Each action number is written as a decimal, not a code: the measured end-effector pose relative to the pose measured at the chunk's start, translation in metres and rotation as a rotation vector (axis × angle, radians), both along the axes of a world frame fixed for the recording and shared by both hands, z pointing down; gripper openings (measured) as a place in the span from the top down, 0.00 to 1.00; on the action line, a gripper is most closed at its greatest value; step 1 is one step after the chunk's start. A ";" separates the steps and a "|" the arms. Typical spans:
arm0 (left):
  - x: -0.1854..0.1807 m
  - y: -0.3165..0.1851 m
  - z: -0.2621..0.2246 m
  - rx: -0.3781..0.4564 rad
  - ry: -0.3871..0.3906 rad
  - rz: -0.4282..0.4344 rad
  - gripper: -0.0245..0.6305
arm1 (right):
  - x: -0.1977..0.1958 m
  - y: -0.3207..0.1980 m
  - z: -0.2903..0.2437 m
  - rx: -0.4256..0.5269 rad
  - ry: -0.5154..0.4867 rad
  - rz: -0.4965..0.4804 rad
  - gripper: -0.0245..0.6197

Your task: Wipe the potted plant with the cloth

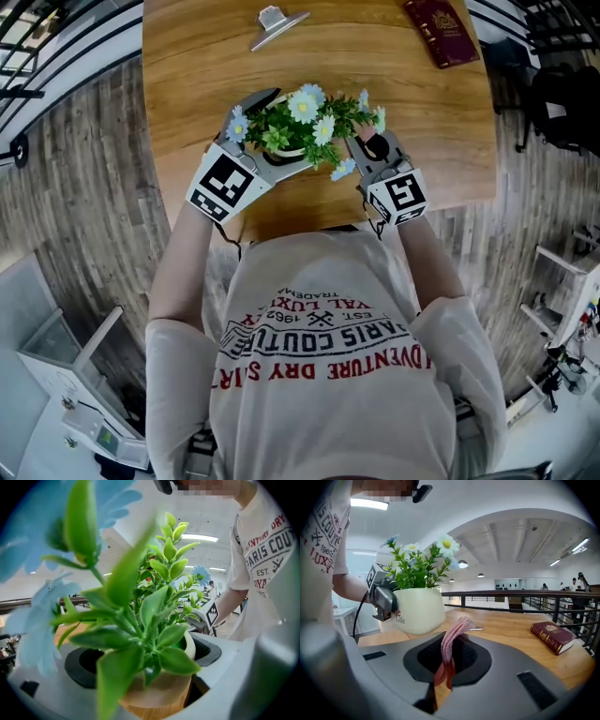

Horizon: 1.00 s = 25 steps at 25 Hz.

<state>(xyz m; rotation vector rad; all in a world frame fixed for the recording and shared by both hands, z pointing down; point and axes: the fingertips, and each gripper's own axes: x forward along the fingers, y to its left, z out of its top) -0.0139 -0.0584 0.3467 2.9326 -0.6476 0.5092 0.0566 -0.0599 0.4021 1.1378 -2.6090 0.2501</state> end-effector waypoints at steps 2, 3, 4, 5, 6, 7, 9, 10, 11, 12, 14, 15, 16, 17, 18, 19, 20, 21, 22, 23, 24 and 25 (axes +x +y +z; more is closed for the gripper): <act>0.008 0.004 0.019 -0.016 -0.015 0.012 0.18 | 0.018 -0.010 0.005 -0.004 0.027 0.035 0.90; 0.012 0.006 0.030 -0.028 -0.020 0.014 0.18 | 0.026 -0.014 0.007 -0.010 0.036 0.053 0.90; 0.016 0.008 0.040 -0.038 -0.025 0.013 0.18 | 0.035 -0.018 0.010 -0.015 0.041 0.067 0.90; 0.020 0.010 0.050 -0.044 -0.031 0.010 0.18 | 0.043 -0.022 0.013 -0.018 0.044 0.079 0.90; 0.023 0.011 0.059 -0.046 -0.038 0.005 0.18 | 0.050 -0.027 0.016 -0.020 0.045 0.089 0.90; 0.026 0.012 0.068 -0.047 -0.045 0.001 0.18 | 0.056 -0.031 0.018 -0.022 0.045 0.095 0.90; 0.032 0.015 0.084 -0.056 -0.051 -0.002 0.18 | 0.066 -0.036 0.022 -0.024 0.047 0.097 0.90; 0.035 0.017 0.091 -0.063 -0.049 0.001 0.18 | 0.070 -0.039 0.025 -0.024 0.049 0.094 0.90; 0.039 0.019 0.098 -0.070 -0.047 0.005 0.18 | 0.074 -0.041 0.027 -0.024 0.052 0.090 0.90; 0.043 0.020 0.105 -0.077 -0.048 0.010 0.18 | 0.077 -0.044 0.031 -0.024 0.057 0.086 0.90; 0.050 0.021 0.121 -0.086 -0.066 0.023 0.18 | 0.081 -0.048 0.039 -0.027 0.066 0.076 0.90; 0.052 0.022 0.128 -0.091 -0.082 0.030 0.18 | 0.081 -0.050 0.043 -0.029 0.064 0.071 0.90; 0.054 0.023 0.135 -0.093 -0.096 0.038 0.18 | 0.082 -0.050 0.046 -0.032 0.059 0.065 0.90; 0.057 0.025 0.139 -0.095 -0.105 0.048 0.18 | 0.082 -0.051 0.049 -0.033 0.055 0.059 0.90; 0.059 0.026 0.143 -0.099 -0.110 0.058 0.18 | 0.082 -0.051 0.051 -0.033 0.053 0.053 0.90; 0.060 0.027 0.145 -0.100 -0.109 0.068 0.18 | 0.082 -0.051 0.052 -0.030 0.056 0.048 0.90; 0.062 0.028 0.146 -0.100 -0.104 0.075 0.18 | 0.082 -0.052 0.053 -0.026 0.062 0.044 0.90; 0.062 0.027 0.146 -0.100 -0.096 0.078 0.18 | 0.083 -0.053 0.054 -0.022 0.070 0.041 0.90; 0.062 0.026 0.145 -0.098 -0.089 0.080 0.18 | 0.084 -0.055 0.056 -0.019 0.078 0.040 0.90; 0.063 0.025 0.146 -0.092 -0.086 0.084 0.18 | 0.084 -0.056 0.058 -0.017 0.082 0.038 0.90; 0.063 0.024 0.146 -0.081 -0.084 0.090 0.18 | 0.085 -0.056 0.060 -0.017 0.082 0.035 0.90; 0.064 0.024 0.147 -0.069 -0.086 0.096 0.18 | 0.086 -0.056 0.062 -0.017 0.081 0.033 0.90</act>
